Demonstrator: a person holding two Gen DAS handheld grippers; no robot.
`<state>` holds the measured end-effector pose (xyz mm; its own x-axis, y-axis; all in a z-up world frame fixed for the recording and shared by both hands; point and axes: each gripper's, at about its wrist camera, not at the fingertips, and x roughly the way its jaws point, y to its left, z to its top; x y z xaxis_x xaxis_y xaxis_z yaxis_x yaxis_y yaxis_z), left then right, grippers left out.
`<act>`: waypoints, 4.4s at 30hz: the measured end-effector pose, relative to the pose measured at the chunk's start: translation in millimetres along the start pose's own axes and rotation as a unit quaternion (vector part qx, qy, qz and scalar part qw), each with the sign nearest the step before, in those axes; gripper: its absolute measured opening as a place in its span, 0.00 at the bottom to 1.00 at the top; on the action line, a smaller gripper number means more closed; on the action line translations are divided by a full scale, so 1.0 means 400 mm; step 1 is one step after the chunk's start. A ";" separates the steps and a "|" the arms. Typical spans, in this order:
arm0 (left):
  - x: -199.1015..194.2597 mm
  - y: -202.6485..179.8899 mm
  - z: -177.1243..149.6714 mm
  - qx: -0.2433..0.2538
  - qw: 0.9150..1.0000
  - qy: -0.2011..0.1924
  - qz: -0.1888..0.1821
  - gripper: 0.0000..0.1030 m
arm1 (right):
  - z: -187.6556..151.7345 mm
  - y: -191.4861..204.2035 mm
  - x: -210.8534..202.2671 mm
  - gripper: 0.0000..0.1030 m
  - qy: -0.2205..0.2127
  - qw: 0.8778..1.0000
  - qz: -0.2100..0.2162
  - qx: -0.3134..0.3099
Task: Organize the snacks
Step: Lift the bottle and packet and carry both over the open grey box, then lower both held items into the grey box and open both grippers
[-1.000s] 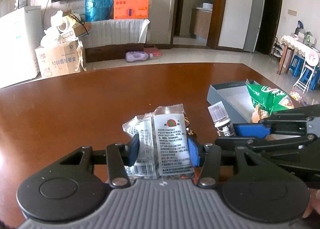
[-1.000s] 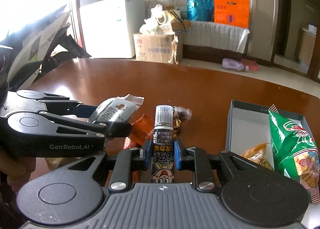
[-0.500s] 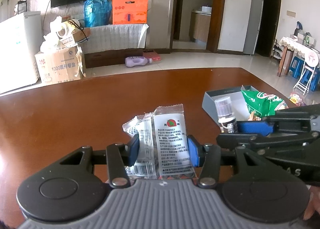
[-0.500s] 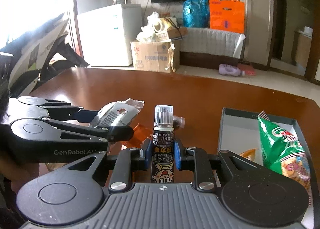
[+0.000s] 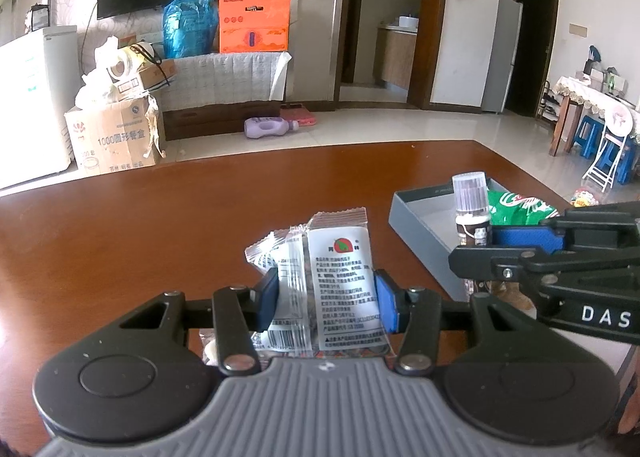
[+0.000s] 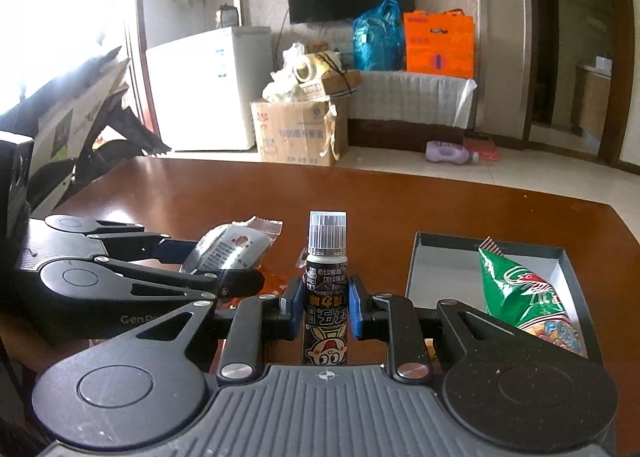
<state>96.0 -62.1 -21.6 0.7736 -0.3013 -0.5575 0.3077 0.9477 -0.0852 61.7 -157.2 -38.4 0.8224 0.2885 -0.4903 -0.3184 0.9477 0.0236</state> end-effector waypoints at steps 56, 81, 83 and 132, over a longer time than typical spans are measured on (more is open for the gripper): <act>0.032 -0.369 0.088 0.057 0.995 -0.017 -0.080 0.46 | -0.027 -0.211 -0.235 0.23 -0.051 0.994 -0.082 0.056; 0.106 -0.418 0.072 0.084 0.991 0.021 -0.104 0.46 | -0.058 -0.212 -0.226 0.23 -0.002 0.996 -0.081 0.050; 0.112 -0.420 0.069 0.088 0.990 0.023 -0.105 0.46 | -0.060 -0.213 -0.215 0.23 0.005 0.996 -0.082 0.046; 0.194 -0.443 0.033 0.097 0.990 0.000 -0.099 0.49 | -0.080 -0.244 -0.097 0.50 -0.040 0.992 -0.080 0.085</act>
<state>109.0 -254.7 -38.9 0.6874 -0.4784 -0.5465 0.5539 0.8320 -0.0317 45.7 -265.3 -49.3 0.8926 0.1362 -0.4297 -0.1026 0.9896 0.1005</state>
